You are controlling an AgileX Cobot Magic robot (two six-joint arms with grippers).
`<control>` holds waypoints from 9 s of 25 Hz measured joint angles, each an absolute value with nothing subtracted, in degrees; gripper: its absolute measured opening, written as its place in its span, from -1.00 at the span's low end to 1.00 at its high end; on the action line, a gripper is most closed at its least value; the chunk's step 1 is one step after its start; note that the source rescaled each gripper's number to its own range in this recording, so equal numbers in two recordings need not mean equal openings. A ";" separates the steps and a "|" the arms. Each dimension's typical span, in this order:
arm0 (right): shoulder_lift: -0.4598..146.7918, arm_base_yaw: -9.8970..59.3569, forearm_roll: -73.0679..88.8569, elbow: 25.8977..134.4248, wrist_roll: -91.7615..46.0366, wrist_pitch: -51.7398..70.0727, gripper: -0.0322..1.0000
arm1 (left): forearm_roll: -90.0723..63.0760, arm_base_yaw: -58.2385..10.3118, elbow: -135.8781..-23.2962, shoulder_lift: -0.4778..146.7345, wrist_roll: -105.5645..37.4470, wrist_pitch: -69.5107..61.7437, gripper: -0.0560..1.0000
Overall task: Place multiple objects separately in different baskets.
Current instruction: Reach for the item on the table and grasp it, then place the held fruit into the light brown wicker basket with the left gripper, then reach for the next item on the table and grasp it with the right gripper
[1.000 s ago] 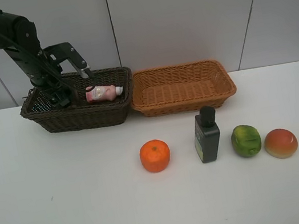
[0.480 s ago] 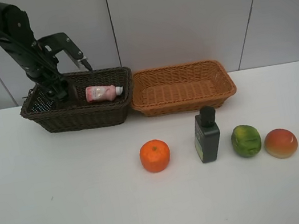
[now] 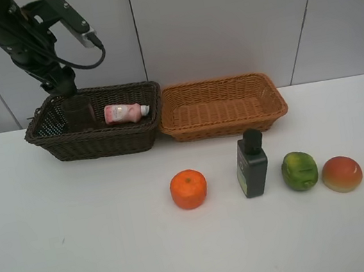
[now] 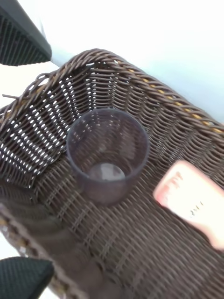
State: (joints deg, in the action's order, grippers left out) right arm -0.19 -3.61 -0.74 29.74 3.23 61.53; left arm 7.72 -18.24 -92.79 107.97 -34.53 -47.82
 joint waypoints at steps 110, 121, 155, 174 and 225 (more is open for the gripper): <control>-0.19 -3.61 -0.74 29.74 3.23 61.53 1.00 | -6.41 -44.89 -86.19 128.16 -32.18 -46.78 0.60; -0.19 -3.61 -0.74 29.74 3.23 61.53 1.00 | -5.97 -44.89 -87.24 128.10 -31.93 -47.71 0.60; -0.19 -3.61 -0.74 29.74 3.23 61.53 1.00 | 8.24 -40.95 -117.10 133.24 -26.09 -40.32 0.60; -0.19 -3.61 -0.74 29.74 3.23 61.53 1.00 | 8.31 -39.38 -117.10 138.86 -26.32 -34.82 0.60; -0.19 -3.61 -0.74 29.74 3.23 61.53 1.00 | -2.09 -38.12 -107.05 102.53 -24.46 -69.55 0.88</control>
